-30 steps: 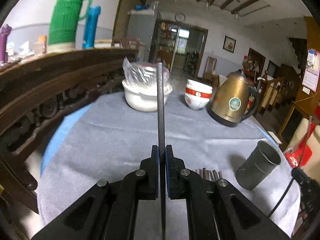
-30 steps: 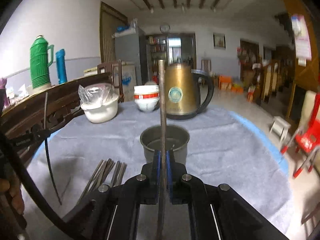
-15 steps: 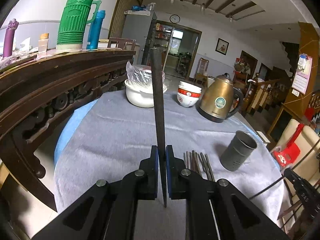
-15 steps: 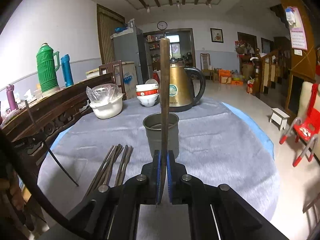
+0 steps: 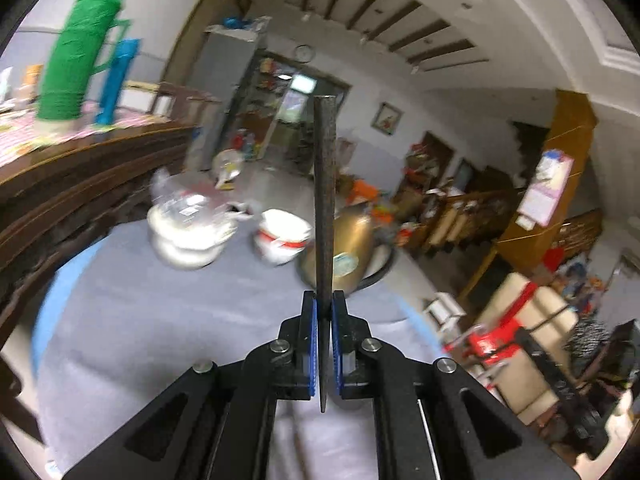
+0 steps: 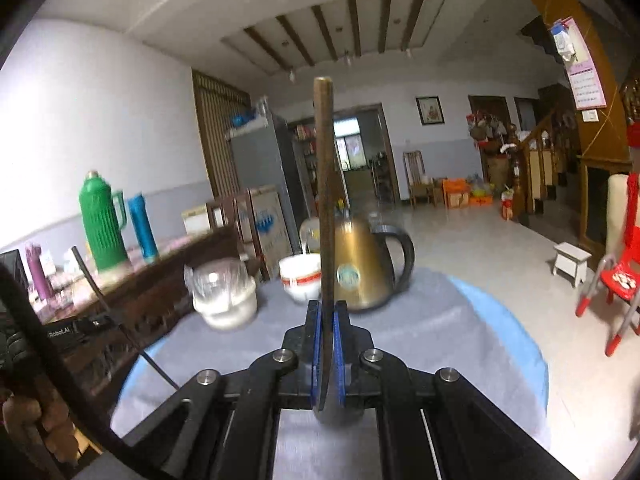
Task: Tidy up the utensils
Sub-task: 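Lift the held chopsticks upright with both tools and carry them over the grey cup, then lower the chopsticks into the grey cup and open both tools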
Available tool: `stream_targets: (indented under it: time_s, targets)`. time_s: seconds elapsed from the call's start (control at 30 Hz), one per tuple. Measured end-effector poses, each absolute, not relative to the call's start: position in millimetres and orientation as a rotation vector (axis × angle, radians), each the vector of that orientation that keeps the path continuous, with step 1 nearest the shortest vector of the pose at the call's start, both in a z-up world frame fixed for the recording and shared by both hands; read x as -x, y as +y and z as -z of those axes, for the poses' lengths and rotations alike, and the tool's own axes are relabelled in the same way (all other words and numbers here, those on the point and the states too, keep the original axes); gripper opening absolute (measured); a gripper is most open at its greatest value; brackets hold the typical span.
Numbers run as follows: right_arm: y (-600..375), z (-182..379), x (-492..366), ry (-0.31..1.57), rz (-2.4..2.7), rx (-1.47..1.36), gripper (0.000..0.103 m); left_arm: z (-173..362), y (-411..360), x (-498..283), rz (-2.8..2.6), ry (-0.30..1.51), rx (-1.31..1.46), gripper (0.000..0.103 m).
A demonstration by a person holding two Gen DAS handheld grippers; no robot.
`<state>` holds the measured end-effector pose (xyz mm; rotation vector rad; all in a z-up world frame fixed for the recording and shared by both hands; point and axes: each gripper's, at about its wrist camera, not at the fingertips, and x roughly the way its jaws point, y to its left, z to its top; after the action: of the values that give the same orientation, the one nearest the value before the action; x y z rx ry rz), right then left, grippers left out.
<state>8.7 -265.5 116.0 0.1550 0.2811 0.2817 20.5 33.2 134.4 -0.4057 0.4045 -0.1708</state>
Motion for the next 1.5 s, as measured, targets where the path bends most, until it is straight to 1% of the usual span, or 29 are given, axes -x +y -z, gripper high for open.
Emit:
stream_targets:
  time_s: [0.1, 0.23, 0.63, 0.87, 1.17, 1.27, 1.37, 1.43, 1.47, 1.5]
  targets:
    - [-262, -129, -32, 0.268, -0.290, -0.138, 0.006, -149, 12, -43, 0.225, 0.391, 0.397, 0.007]
    - [-255, -124, -62, 0.300, -0.293, -0.135, 0.006, -150, -13, -73, 0.249, 0.406, 0.389, 0.007]
    - [-250, -76, -116, 0.436, -0.280, -0.110, 0.006, -97, -58, -134, 0.244, 0.549, 0.339, 0.007]
    - [-243, -47, -138, 0.542, -0.299, -0.083, 0.006, -75, -65, -144, 0.243, 0.624, 0.313, 0.007]
    - [-237, -27, -152, 0.642, -0.323, -0.068, 0.007, -59, -68, -151, 0.238, 0.697, 0.300, 0.007]
    - [-235, -23, -156, 0.676, -0.327, -0.073, 0.009, -54, -68, -155, 0.231, 0.729, 0.298, 0.007]
    - [-234, -20, -159, 0.705, -0.325, -0.075, 0.009, -53, -67, -157, 0.225, 0.750, 0.301, 0.007]
    - [-234, -22, -159, 0.709, -0.312, -0.068, 0.009, -55, -66, -155, 0.221, 0.749, 0.303, 0.012]
    - [-234, -22, -159, 0.711, -0.307, -0.066, 0.009, -57, -66, -155, 0.223, 0.746, 0.306, 0.017]
    - [-234, -23, -160, 0.713, -0.305, -0.065, 0.009, -60, -64, -153, 0.222, 0.740, 0.309, 0.025]
